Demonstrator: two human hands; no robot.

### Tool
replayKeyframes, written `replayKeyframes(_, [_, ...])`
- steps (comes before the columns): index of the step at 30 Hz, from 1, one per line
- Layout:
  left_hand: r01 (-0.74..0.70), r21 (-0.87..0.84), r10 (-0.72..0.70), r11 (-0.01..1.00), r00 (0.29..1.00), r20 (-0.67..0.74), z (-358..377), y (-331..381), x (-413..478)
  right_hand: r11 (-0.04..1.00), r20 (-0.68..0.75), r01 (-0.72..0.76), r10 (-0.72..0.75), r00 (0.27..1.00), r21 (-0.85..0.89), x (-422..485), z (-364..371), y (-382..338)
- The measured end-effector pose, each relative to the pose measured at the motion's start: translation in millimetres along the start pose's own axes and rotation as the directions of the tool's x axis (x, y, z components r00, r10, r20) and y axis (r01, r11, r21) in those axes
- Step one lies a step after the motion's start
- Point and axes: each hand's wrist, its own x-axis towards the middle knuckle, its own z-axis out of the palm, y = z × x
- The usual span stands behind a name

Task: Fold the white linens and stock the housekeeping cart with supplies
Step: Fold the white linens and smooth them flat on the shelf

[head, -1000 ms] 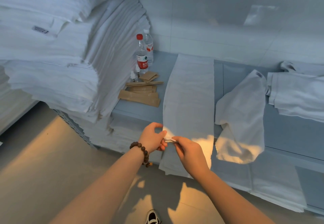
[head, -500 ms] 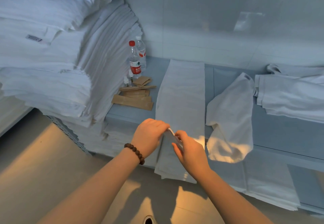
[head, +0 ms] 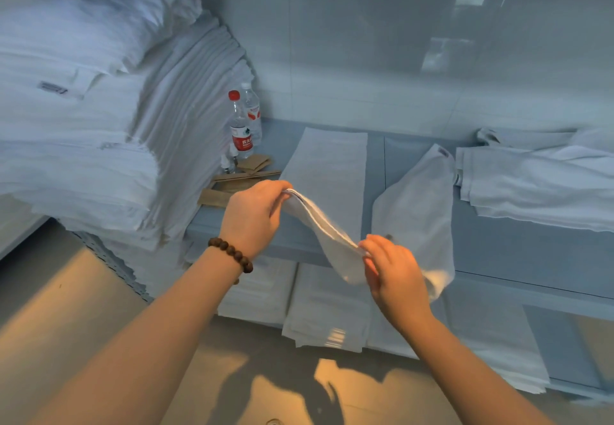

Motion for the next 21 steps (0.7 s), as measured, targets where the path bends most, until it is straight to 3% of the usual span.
replayKeyframes(2, [0.012, 0.004, -0.012, 1.0, 1.0, 0.002, -1, 3, 1, 0.995, 0.063, 0.094, -0.092, 0.994, -0.03, -11, 0, 0])
replayKeyframes(6, [-0.002, 0.007, 0.002, 1.0, 1.0, 0.0, -3, 8, 4, 1.0, 0.121, 0.013, -0.016, 0.993, 0.023, -24, 1, 0])
replayKeyframes(11, [0.002, 0.003, -0.002, 1.0, 1.0, 0.008, -3, 6, 5, 0.993, 0.156, 0.08, -0.093, 0.983, 0.091, -34, 2, -5])
replayKeyframes(15, [-0.008, -0.025, 0.008, 1.0, 1.0, 0.016, -3, 6, 7, 0.994, 0.207, 0.102, -0.091, 0.974, -0.042, -40, 5, -13])
replayKeyframes(21, [-0.058, -0.008, 0.059, 0.998, 0.99, 0.124, -24, -11, -7, 0.994, 0.056, -0.037, 0.043, 0.998, -0.106, -31, -12, -4])
